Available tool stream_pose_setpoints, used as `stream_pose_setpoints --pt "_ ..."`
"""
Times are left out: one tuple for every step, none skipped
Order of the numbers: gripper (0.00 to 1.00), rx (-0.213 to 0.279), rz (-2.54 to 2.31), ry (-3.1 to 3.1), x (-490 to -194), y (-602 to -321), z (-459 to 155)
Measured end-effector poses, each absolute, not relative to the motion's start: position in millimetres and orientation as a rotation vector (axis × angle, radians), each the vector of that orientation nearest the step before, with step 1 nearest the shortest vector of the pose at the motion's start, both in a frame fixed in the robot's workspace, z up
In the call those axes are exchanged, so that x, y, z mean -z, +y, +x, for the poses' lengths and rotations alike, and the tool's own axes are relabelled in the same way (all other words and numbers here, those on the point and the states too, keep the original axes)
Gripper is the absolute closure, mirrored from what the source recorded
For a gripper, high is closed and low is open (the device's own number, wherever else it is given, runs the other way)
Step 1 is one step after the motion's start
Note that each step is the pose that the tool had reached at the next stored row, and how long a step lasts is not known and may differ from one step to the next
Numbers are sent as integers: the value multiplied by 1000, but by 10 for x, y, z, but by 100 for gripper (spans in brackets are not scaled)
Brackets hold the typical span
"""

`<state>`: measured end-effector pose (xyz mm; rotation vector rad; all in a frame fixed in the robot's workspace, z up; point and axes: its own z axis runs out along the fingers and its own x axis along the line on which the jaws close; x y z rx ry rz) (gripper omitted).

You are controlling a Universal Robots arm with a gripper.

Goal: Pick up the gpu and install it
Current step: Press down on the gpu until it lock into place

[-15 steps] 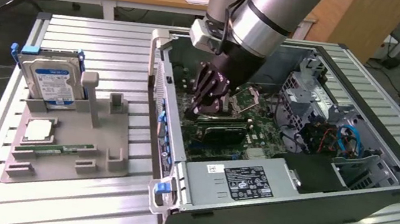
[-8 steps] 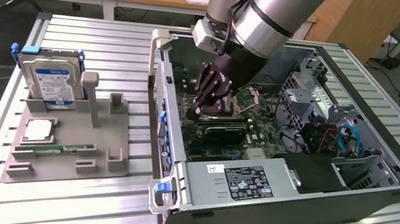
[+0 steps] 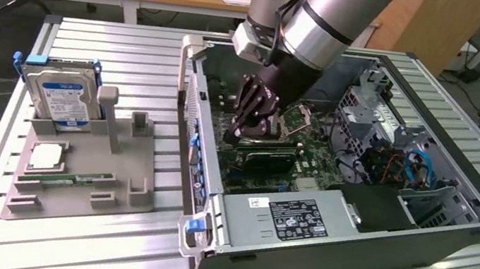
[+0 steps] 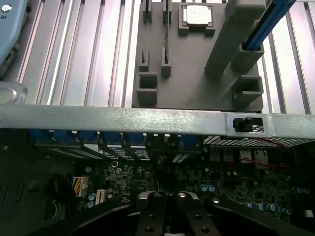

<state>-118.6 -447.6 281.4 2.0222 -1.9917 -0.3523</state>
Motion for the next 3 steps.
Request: stream_pose_setpoints --pt "90 352 2022 -1992 -2814 -4476 -1186" --pt "90 352 2022 -1992 -2814 -4476 -1186" --pt "90 352 2022 -1992 -2814 -4476 -1186"
